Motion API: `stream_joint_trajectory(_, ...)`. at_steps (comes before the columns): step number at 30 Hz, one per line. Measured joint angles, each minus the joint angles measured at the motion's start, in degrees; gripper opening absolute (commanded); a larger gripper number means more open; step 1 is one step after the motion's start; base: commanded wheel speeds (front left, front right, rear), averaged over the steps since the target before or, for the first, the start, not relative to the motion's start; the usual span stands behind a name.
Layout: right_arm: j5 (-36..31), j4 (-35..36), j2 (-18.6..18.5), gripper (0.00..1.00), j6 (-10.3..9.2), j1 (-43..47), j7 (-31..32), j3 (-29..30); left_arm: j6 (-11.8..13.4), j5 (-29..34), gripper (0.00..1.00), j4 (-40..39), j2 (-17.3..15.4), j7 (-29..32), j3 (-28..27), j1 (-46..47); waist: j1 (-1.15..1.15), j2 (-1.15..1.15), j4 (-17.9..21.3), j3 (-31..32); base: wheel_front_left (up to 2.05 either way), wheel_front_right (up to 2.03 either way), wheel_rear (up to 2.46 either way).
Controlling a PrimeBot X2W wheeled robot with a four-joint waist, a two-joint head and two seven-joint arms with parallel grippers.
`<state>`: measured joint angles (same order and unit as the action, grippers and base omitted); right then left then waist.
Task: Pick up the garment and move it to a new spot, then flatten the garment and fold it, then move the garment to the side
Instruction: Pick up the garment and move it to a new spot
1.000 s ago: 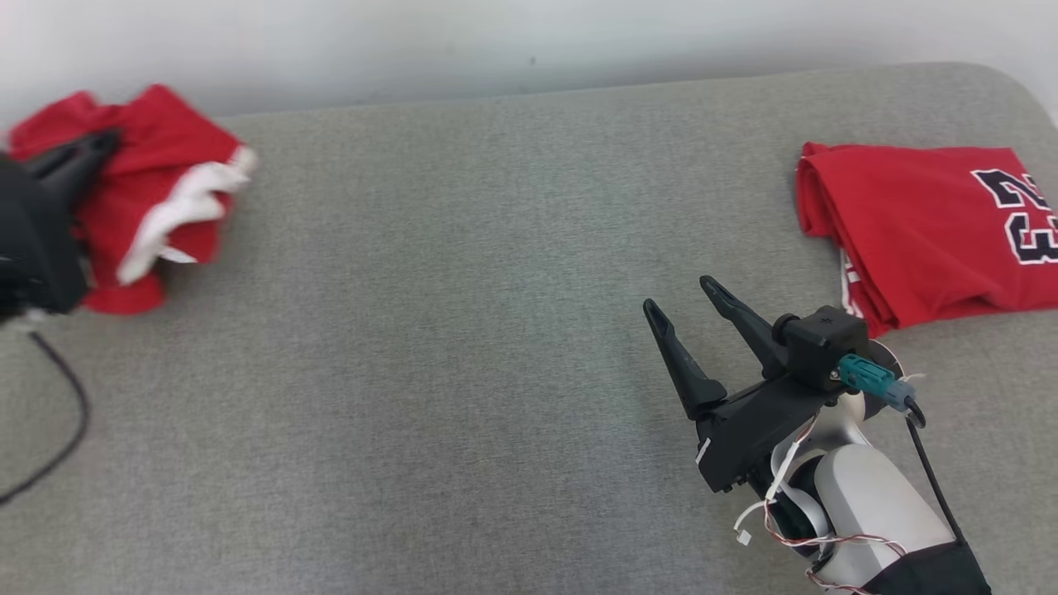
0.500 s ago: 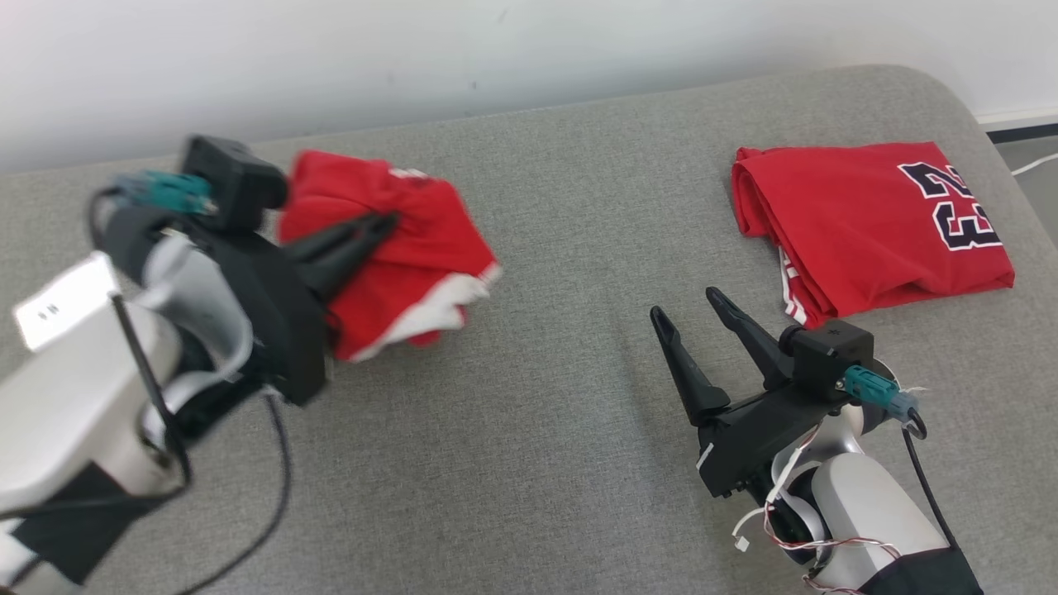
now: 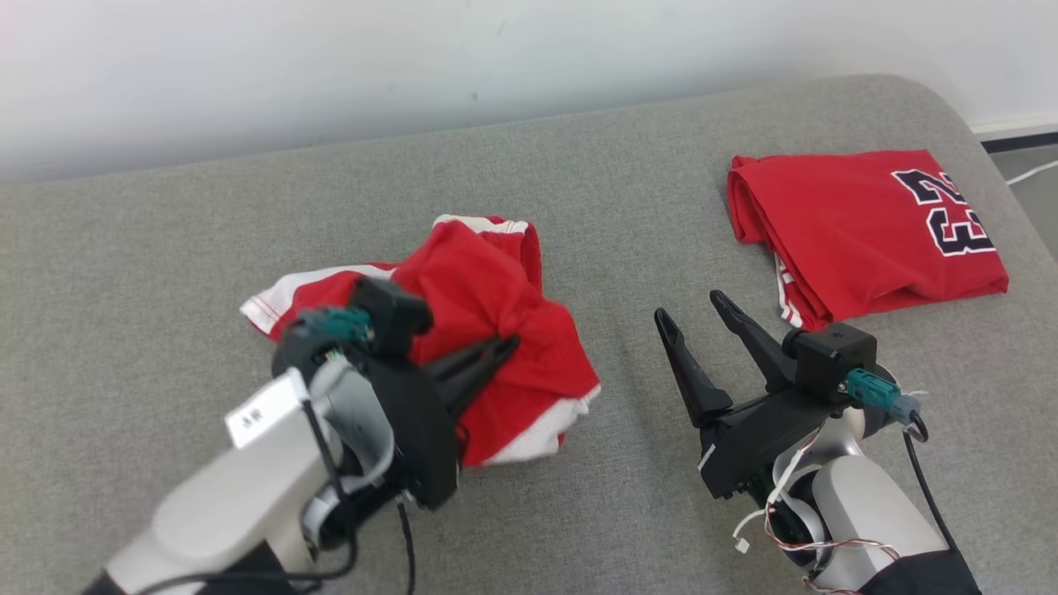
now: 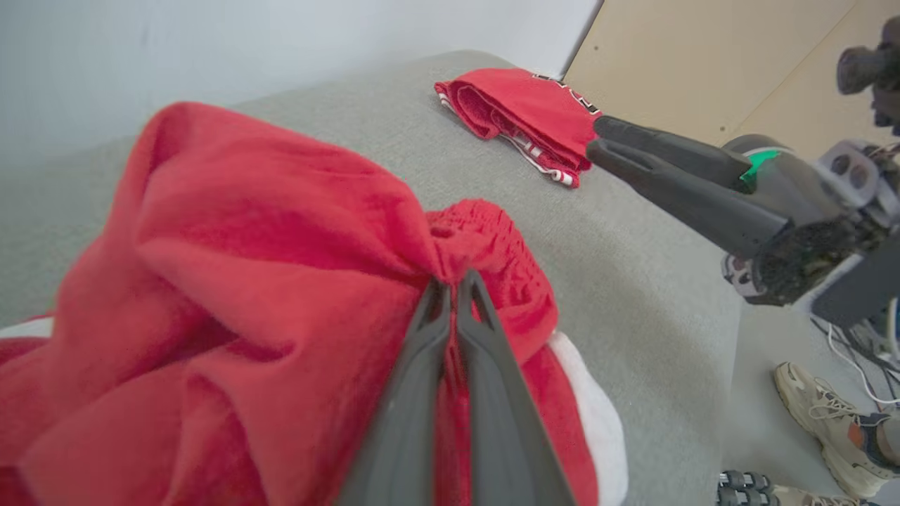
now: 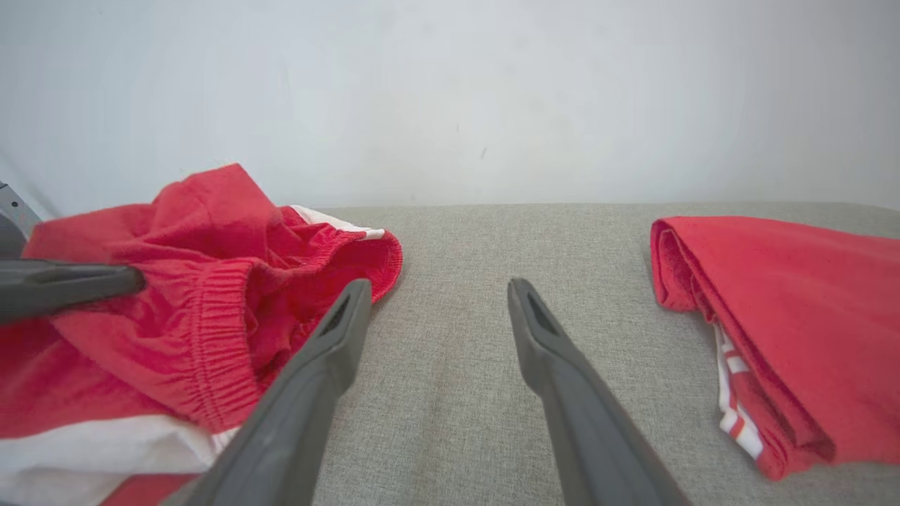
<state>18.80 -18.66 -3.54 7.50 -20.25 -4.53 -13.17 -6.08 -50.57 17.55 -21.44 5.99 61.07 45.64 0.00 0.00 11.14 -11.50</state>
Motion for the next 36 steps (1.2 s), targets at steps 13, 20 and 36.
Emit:
stream_joint_trajectory(13,0.0,0.0,-0.5,1.0,0.0,1.4,0.8,-0.3,-1.1,-1.2,0.38,10.0,7.8,-7.3,4.4,-4.5,0.0,0.0,-1.8,2.3,0.0,0.0,0.0)
stream_joint_trajectory(20,0.1,-0.3,-1.1,1.0,0.0,3.2,1.0,0.2,-0.7,-1.1,1.0,12.2,9.3,-14.0,3.6,-5.8,0.0,0.01,-3.5,4.5,0.0,0.0,0.0)
stream_joint_trajectory(36,0.2,1.5,-2.1,1.0,0.0,7.1,2.6,2.3,7.8,2.6,1.0,9.1,6.2,-20.3,0.4,-11.2,0.0,0.01,-9.1,8.4,0.0,0.0,0.0)
